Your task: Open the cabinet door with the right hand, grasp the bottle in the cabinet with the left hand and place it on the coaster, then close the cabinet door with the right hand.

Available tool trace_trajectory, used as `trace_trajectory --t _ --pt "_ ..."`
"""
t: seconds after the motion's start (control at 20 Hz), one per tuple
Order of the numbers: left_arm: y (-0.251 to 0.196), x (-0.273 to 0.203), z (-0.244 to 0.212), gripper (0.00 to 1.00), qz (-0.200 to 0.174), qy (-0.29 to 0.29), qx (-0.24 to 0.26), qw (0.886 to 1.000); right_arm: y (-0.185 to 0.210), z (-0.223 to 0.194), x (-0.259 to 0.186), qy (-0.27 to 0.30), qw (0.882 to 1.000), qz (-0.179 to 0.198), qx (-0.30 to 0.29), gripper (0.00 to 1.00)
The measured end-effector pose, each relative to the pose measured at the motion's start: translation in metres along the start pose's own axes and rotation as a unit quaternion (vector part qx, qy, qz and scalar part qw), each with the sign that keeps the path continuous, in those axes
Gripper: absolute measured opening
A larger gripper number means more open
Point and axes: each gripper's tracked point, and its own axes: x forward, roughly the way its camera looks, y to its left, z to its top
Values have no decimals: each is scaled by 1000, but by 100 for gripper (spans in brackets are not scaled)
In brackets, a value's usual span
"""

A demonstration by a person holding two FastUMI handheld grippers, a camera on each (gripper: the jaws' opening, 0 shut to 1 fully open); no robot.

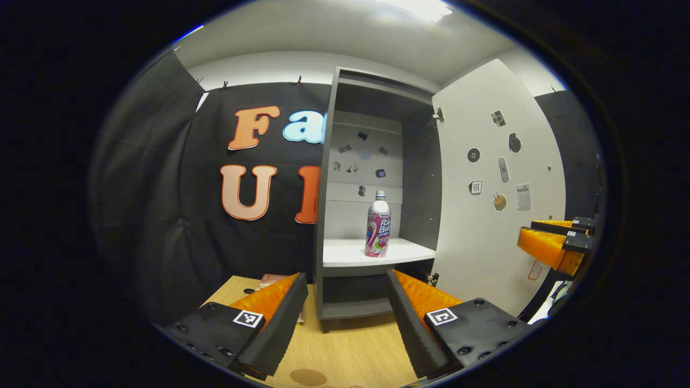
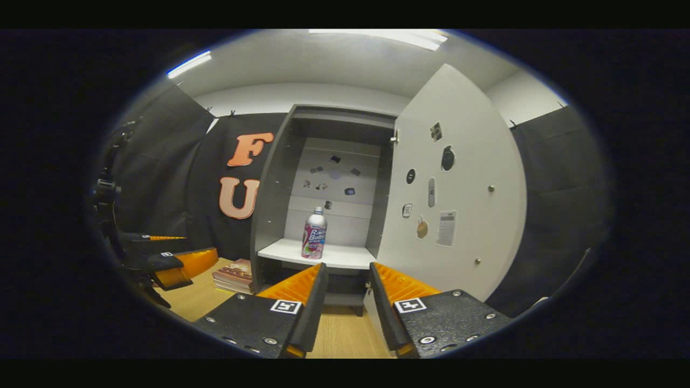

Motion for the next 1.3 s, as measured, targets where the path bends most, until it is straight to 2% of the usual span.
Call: trace_trajectory --t 0.15,0.35,0.55,0.65,0.85,1.1,1.15,1.2,1.3 --pt "-2 42 5 94 -35 -10 6 999 20 1 31 -6 1000 -8 -9 56" --pt "-10 96 8 94 -88 -21 5 996 36 -2 66 -8 999 -39 0 70" --pt "-26 134 9 94 -122 -24 7 992 34 -5 83 -2 997 -71 -15 81" --pt "-35 151 11 94 -127 -29 7 991 31 -7 92 -2 997 -80 -18 86" --pt "-54 184 9 94 -128 -33 1 991 20 -17 108 10 996 -85 -26 87" --pt "-71 218 6 94 -114 -40 4 993 6 -29 132 13 998 -65 -6 88" --pt "-74 225 6 94 -111 -40 10 993 5 -31 135 12 998 -57 0 83" --pt "-77 233 5 94 -110 -43 15 993 4 -34 137 11 999 -48 5 91" --pt "-82 249 3 94 -106 -49 20 993 -1 -39 146 7 999 -39 11 93"
